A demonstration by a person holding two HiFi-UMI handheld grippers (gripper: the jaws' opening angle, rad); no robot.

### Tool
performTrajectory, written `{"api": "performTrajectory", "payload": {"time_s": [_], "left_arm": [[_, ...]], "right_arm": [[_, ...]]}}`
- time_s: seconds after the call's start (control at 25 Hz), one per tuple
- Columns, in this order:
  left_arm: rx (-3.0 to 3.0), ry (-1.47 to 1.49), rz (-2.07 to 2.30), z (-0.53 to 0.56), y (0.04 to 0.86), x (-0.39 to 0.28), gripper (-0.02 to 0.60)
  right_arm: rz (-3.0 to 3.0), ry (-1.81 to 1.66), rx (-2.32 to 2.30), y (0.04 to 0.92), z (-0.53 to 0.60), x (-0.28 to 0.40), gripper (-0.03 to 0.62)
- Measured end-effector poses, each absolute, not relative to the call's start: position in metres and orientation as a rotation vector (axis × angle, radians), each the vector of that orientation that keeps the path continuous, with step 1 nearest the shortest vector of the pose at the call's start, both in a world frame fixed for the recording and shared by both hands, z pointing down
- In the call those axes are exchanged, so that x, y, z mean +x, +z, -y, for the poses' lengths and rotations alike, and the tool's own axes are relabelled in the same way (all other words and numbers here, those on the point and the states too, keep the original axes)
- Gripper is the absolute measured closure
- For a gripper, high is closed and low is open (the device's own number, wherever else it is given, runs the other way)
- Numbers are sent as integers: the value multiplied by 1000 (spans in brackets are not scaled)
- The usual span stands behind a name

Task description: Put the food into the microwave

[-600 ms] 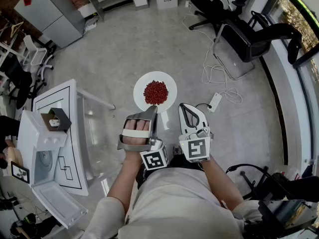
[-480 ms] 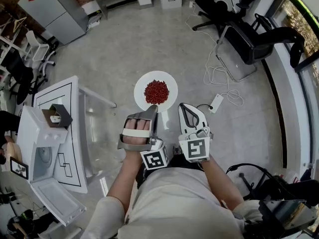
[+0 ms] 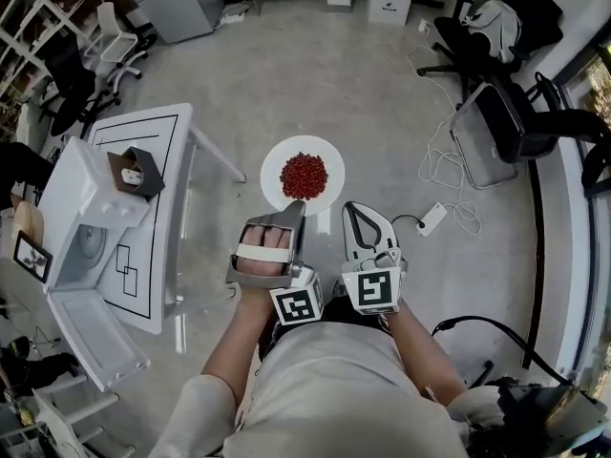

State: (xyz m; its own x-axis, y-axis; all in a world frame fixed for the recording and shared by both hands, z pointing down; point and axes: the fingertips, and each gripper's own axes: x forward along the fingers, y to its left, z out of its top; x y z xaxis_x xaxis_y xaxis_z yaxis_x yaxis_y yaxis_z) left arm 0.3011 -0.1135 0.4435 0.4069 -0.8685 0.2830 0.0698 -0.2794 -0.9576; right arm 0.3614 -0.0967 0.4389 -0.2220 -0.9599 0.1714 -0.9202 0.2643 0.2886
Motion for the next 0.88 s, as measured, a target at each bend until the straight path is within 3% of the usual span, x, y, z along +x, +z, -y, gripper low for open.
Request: {"api": "performTrajectory", "payload": {"time_s": [0.88], "left_arm": [[-1316,-1600,-1364,68,437,-22,561]], "right_arm": [[2732,-374,826,434,92,40,582]]}}
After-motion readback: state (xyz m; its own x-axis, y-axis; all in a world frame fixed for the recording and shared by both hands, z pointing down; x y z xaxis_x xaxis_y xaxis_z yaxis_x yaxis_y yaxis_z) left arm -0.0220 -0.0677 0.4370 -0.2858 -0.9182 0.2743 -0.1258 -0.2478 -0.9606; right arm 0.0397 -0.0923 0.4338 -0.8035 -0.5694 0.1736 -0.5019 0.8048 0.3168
